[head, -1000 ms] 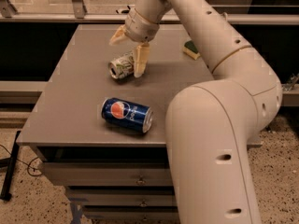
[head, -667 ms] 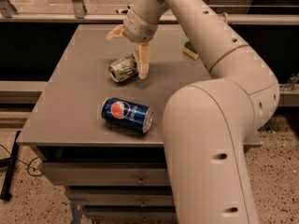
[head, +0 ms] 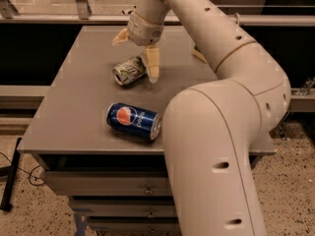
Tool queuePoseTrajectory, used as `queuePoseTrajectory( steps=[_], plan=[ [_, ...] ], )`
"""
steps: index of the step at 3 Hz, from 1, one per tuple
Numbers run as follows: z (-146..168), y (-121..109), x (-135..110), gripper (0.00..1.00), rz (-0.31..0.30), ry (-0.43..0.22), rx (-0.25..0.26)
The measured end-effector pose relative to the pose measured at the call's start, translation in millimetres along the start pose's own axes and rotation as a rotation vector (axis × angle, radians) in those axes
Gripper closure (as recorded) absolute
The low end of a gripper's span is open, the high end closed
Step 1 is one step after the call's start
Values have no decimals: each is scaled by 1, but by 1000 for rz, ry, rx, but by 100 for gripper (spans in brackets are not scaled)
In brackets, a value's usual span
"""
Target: Knock 7up can over
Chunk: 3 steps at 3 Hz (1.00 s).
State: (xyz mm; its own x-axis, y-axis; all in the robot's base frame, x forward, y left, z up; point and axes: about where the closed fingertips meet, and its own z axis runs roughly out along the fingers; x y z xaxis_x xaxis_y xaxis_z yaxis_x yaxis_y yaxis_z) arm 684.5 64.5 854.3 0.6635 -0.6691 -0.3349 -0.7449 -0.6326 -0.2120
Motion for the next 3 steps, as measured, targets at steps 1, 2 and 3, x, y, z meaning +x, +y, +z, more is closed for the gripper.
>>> queuePoseTrajectory(
  steps=[1, 2, 3],
  plan=[
    [-1, 7, 9, 0, 2, 80, -29],
    [-1, 17, 19, 0, 10, 152, -61],
    [-2, 26, 26, 0, 17, 204, -87]
  ],
)
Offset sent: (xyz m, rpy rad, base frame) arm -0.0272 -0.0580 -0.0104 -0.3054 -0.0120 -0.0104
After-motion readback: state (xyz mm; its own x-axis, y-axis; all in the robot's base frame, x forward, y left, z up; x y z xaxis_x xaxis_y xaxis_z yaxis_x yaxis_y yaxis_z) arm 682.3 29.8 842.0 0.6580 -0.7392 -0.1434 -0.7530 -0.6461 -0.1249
